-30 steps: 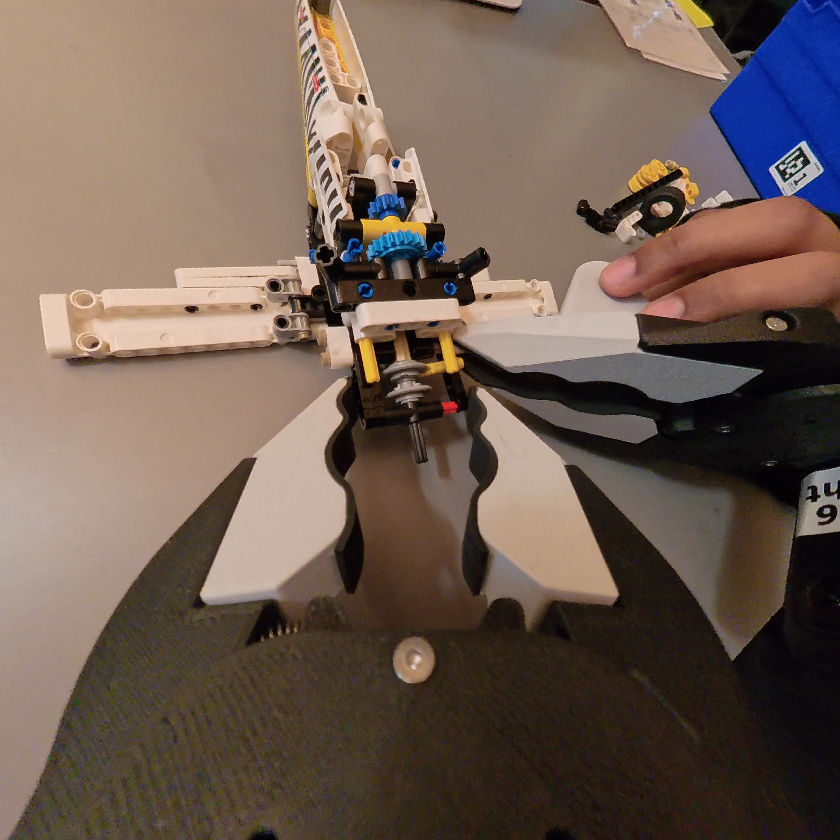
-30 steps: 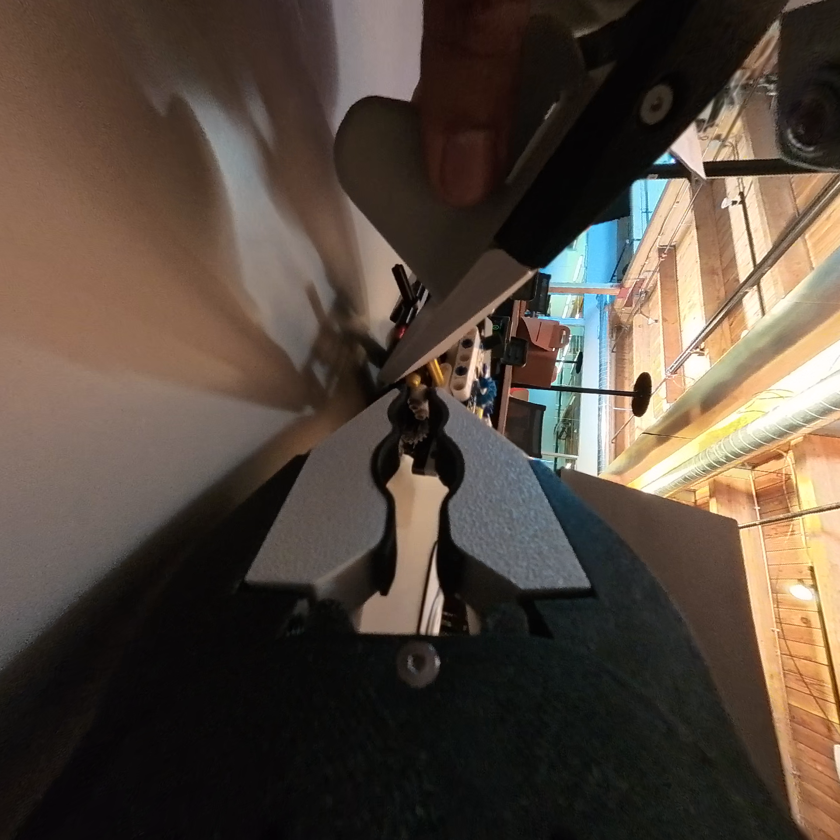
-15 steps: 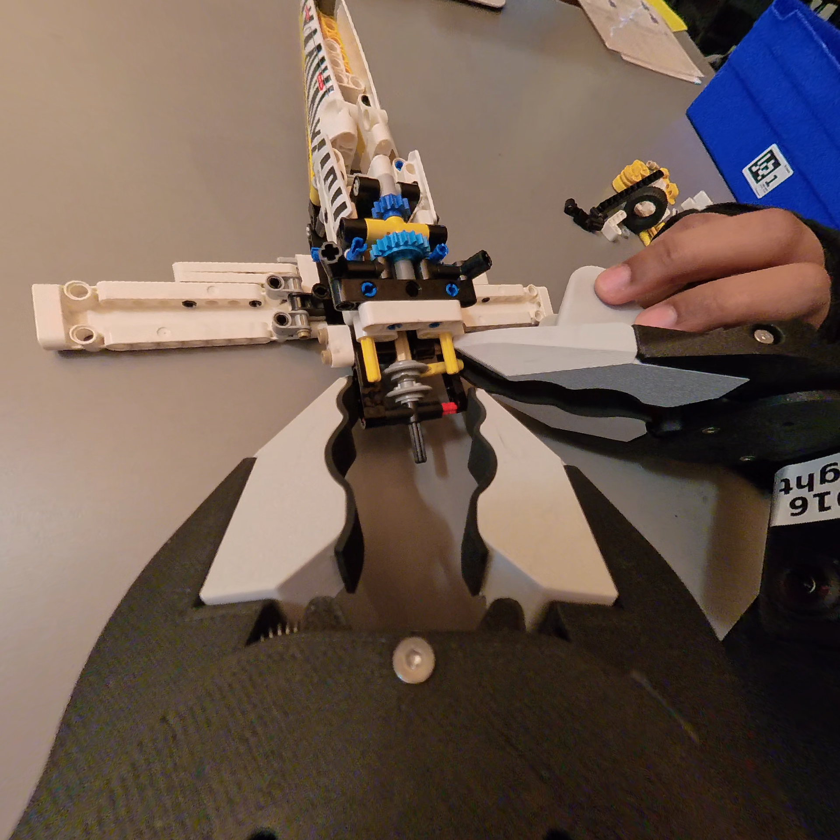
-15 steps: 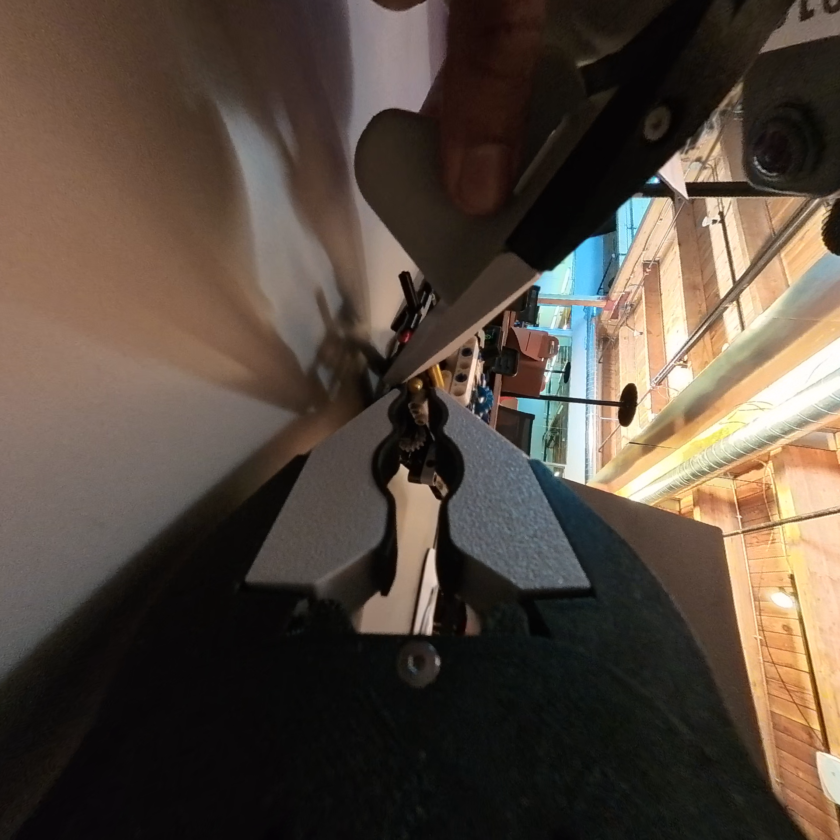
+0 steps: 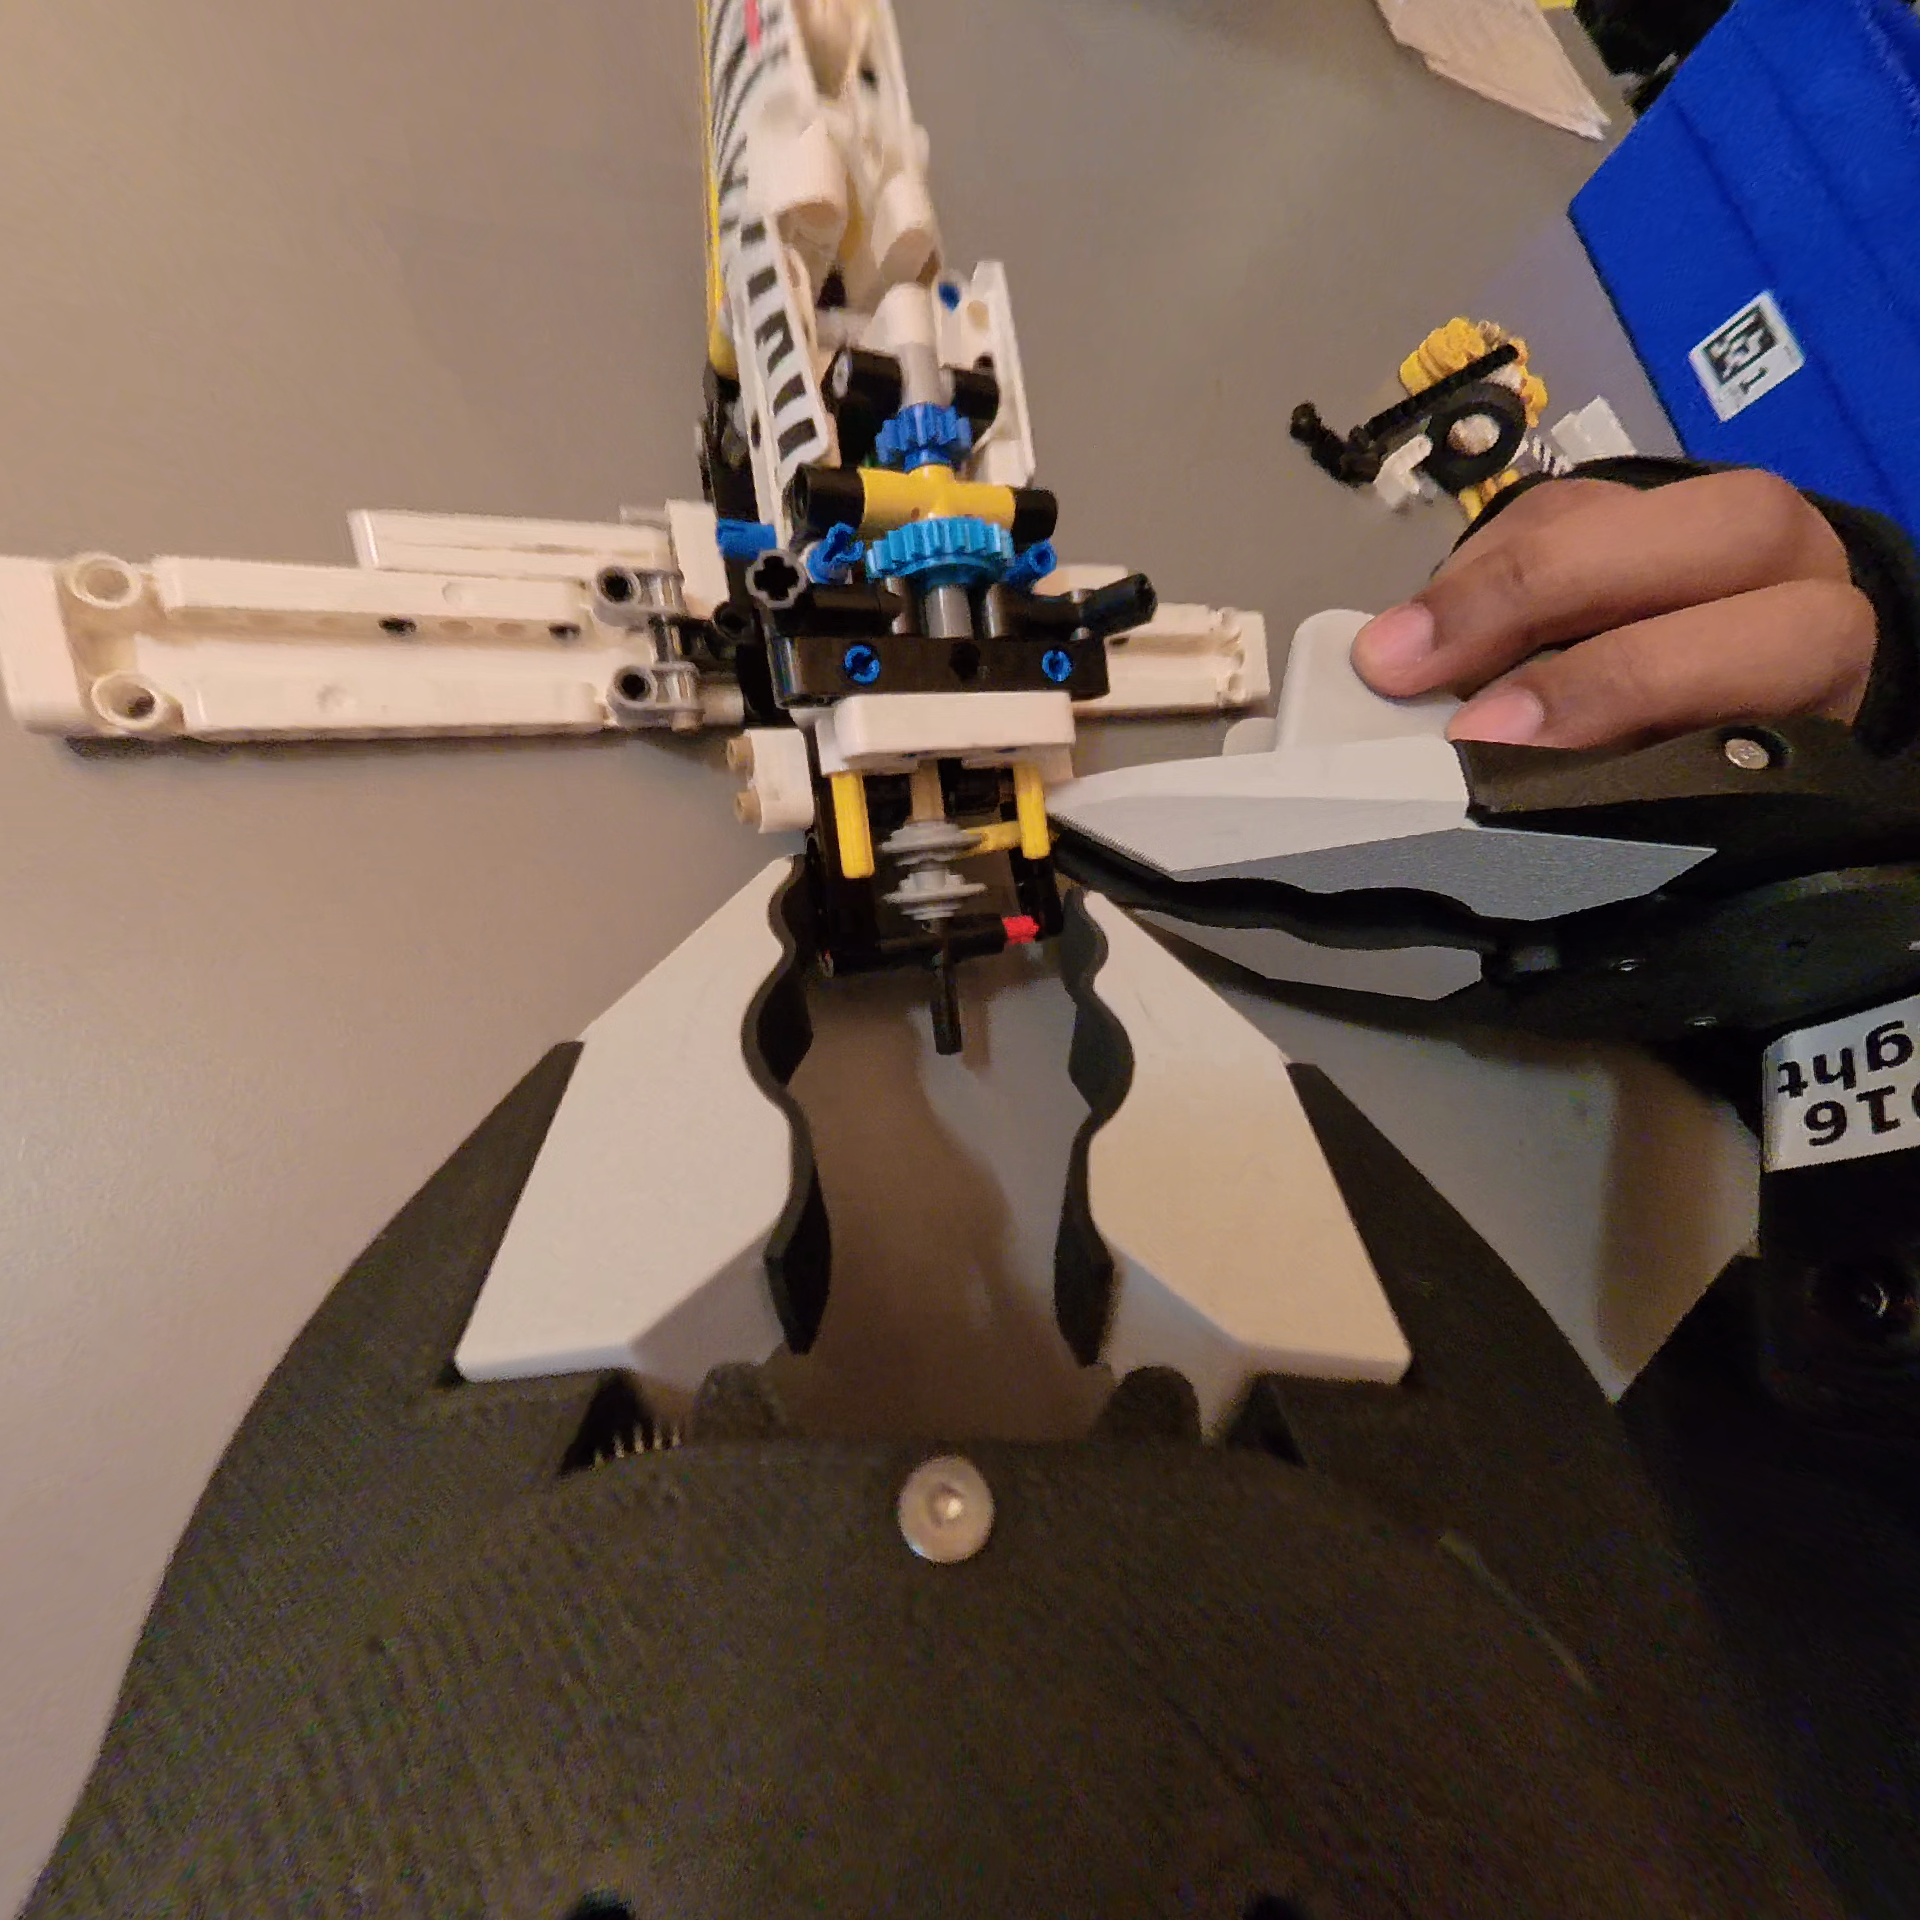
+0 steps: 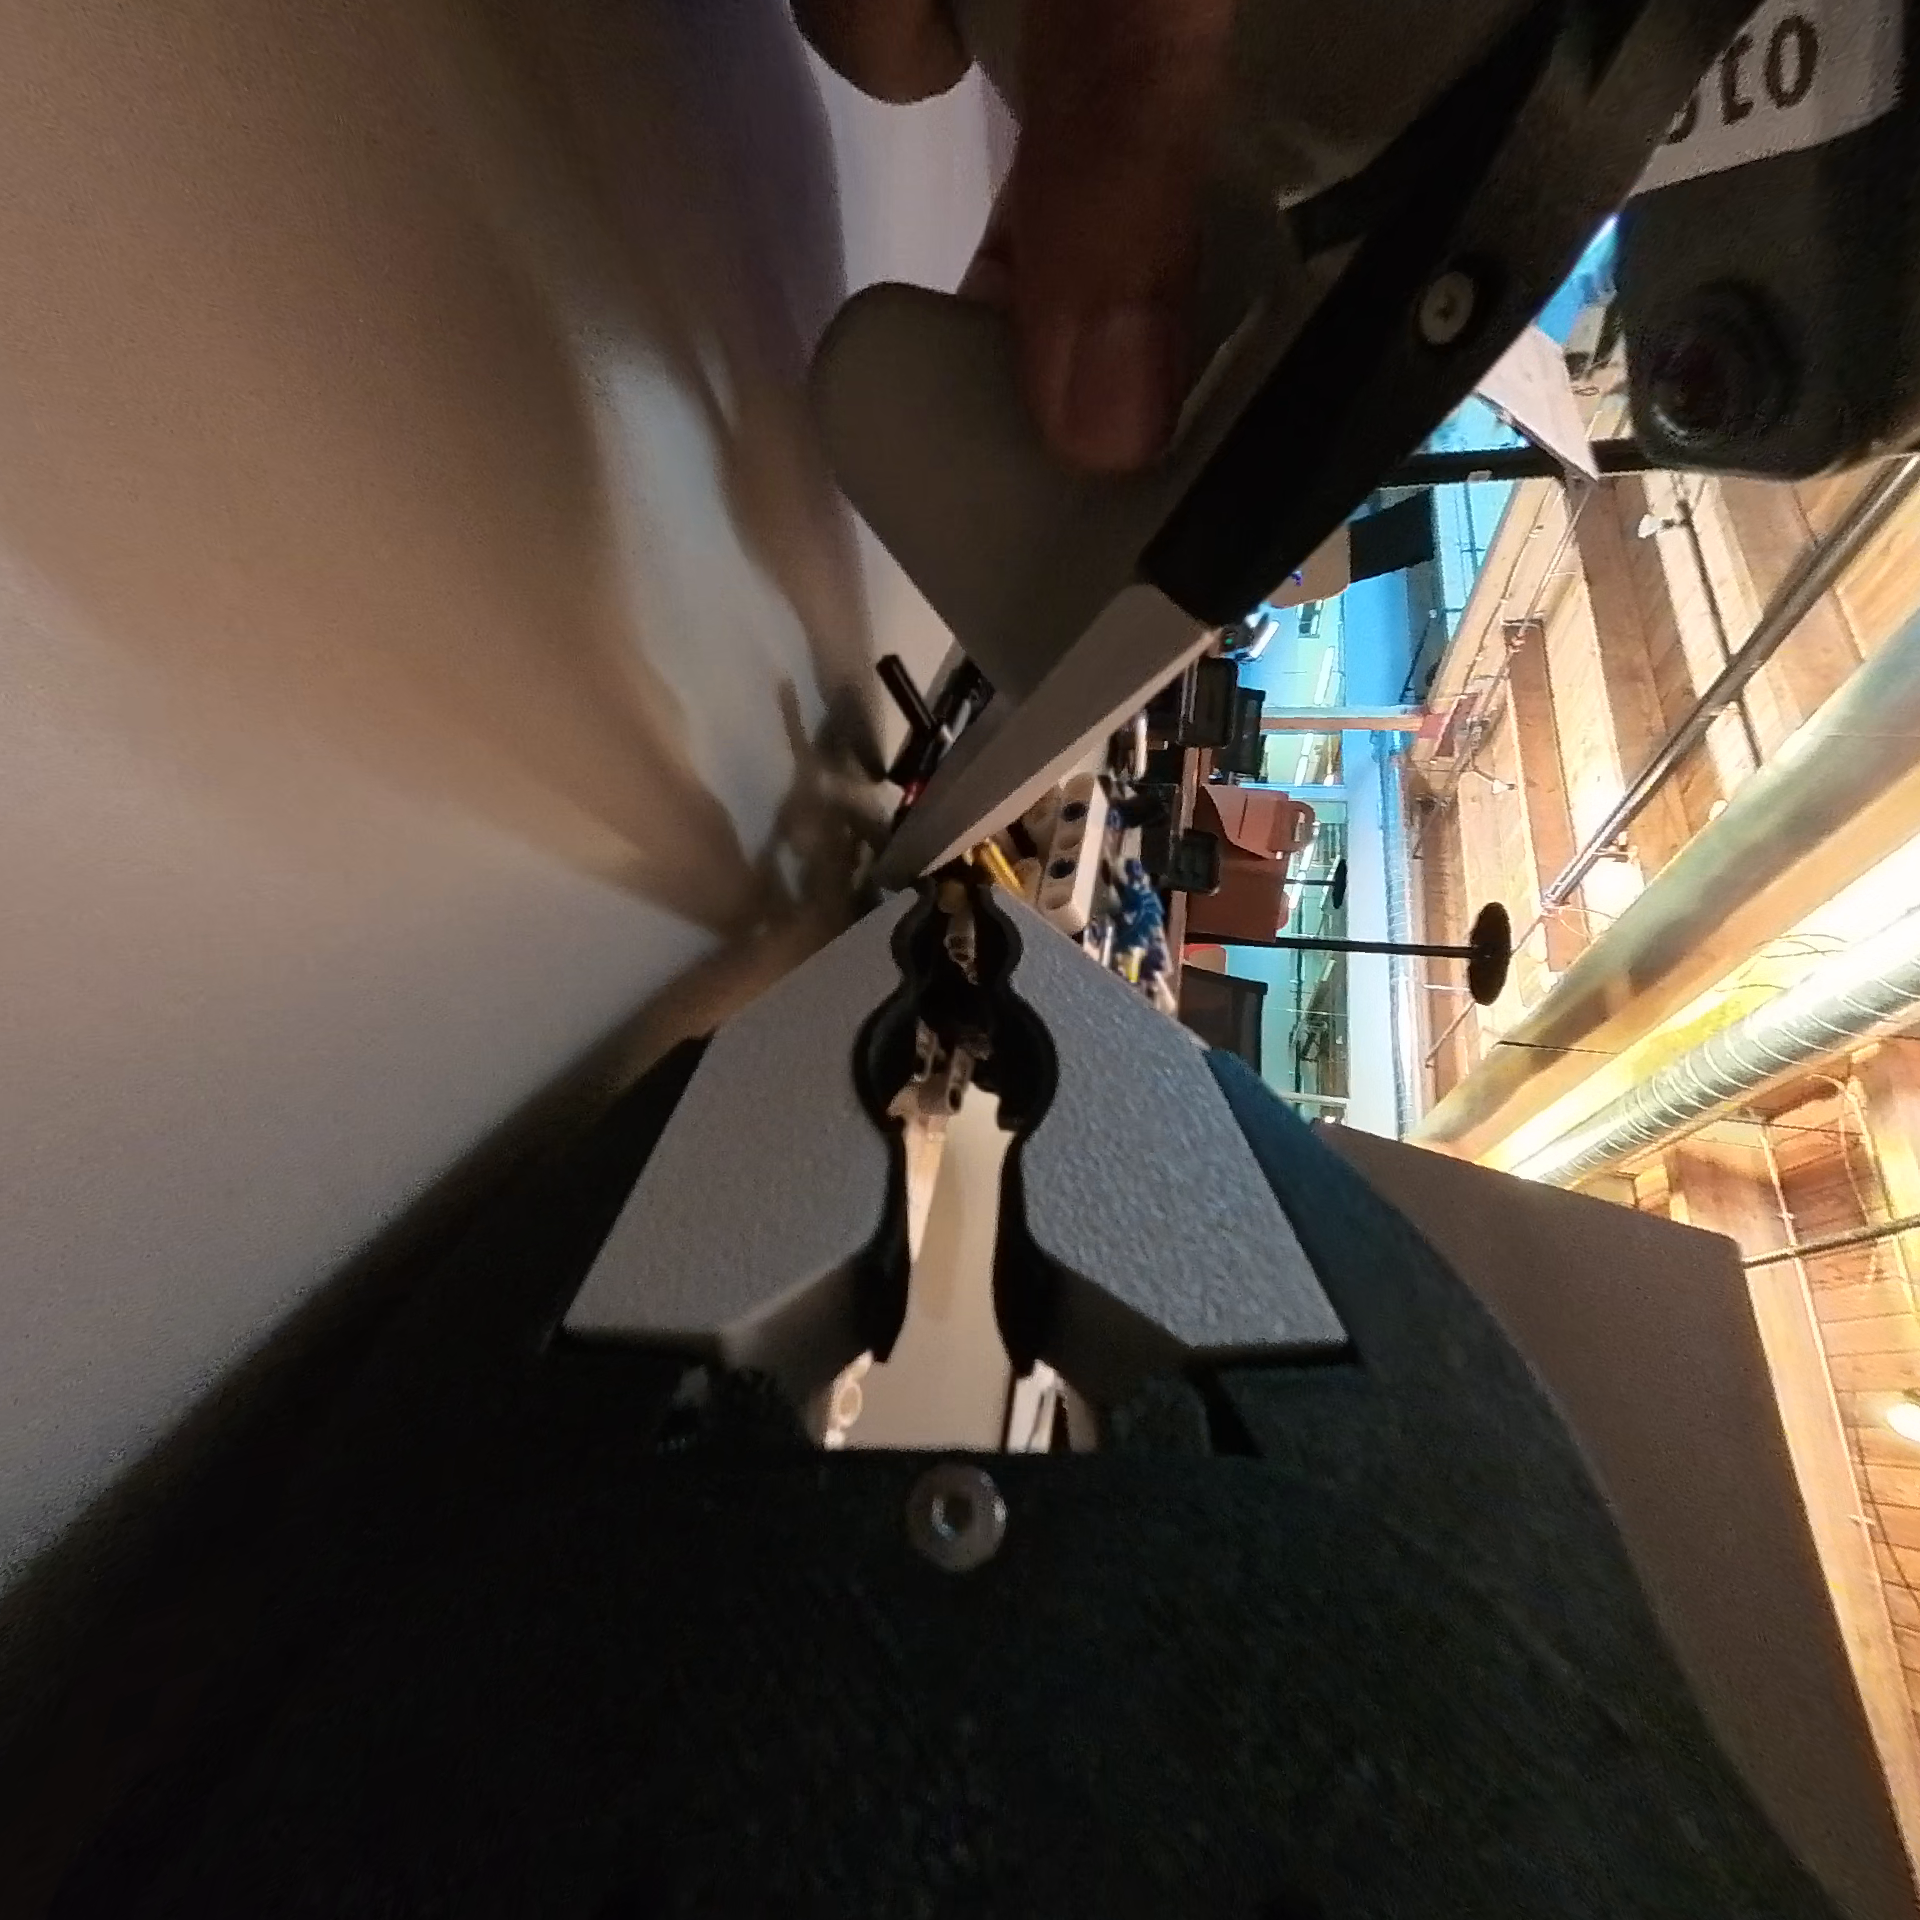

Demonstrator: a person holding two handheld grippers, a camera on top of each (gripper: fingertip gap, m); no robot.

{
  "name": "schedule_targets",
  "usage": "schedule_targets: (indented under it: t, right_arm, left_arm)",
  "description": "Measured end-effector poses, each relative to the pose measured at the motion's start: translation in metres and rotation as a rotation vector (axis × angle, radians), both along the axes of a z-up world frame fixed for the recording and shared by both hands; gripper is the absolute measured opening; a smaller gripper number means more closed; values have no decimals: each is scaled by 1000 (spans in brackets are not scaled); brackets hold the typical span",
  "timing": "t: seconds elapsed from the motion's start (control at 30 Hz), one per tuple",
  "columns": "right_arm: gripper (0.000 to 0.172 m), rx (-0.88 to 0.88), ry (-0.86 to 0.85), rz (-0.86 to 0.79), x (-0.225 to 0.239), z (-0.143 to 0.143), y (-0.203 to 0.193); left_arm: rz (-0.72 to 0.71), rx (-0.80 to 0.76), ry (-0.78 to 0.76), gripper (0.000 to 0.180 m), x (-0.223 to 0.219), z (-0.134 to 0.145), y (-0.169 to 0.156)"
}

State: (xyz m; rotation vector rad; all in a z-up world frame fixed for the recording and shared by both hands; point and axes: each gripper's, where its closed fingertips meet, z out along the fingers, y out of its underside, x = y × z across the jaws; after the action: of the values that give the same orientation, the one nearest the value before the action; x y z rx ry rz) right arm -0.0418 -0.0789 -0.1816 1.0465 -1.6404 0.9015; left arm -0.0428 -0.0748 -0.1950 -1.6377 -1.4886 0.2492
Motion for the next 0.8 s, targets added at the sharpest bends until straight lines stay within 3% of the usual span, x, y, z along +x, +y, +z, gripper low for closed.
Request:
schedule_targets:
  t: [0.37, 0.67, 0.8]
  right_arm:
    - [2, -6, -162, -77, -1, 6, 2]
    - [1, -37, -289, -132, 0, 7, 10]
    - [2, -9, -394, -166, 7, -1, 20]
  left_arm:
    - [1, 97, 32, 42, 0, 9, -2]
    - [-1, 84, 40, 40, 0, 9, -1]
    - [51, 54, 100, 26, -4, 16, -13]
